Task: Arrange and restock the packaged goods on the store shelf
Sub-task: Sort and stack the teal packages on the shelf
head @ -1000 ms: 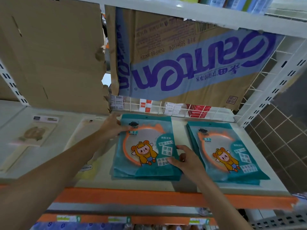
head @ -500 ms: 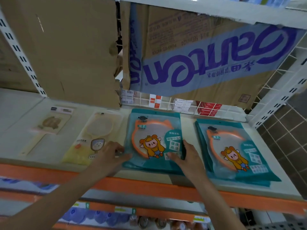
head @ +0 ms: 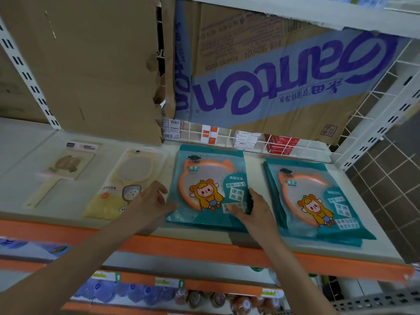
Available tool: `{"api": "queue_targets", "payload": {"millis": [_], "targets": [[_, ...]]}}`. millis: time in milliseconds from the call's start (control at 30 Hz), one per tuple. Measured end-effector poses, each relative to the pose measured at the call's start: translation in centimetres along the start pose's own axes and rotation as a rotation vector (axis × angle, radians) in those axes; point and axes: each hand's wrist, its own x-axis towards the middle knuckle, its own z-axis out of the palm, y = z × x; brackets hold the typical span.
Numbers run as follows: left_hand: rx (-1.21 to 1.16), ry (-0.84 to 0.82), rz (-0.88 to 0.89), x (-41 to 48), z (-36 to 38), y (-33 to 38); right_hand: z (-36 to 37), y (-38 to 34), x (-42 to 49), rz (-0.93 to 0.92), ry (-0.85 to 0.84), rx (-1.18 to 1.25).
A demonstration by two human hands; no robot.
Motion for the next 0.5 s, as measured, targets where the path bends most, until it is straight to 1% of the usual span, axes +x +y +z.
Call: {"api": "queue_targets", "payload": {"millis": [67,133,233,333,500], "targets": [[-0.104,0.000,0.034,0.5,-0.3,0.5,-0.3,-0.1,0.3,0.036,0.017,0.055],[-0.235,-0.057,0.018,1.2,-0.4,1.6,-0.8,-0.4,0.8,0.100,0.023,0.114],[-0.331,-0.145,0.041,2.3,-0.1,2.9,-1.1,-0.8,1.4,0.115,0.011,0.090],[-0.340,-0.151,0.030,3.5,0.8,2.7,-0.9,-0.5,1.8,0.086,-0.018,-0.046],[-0.302,-0.106,0.048,4.3,1.4,3.1,-1.0,-1.0,1.8,0.083,-0.043,-0.098]]}}
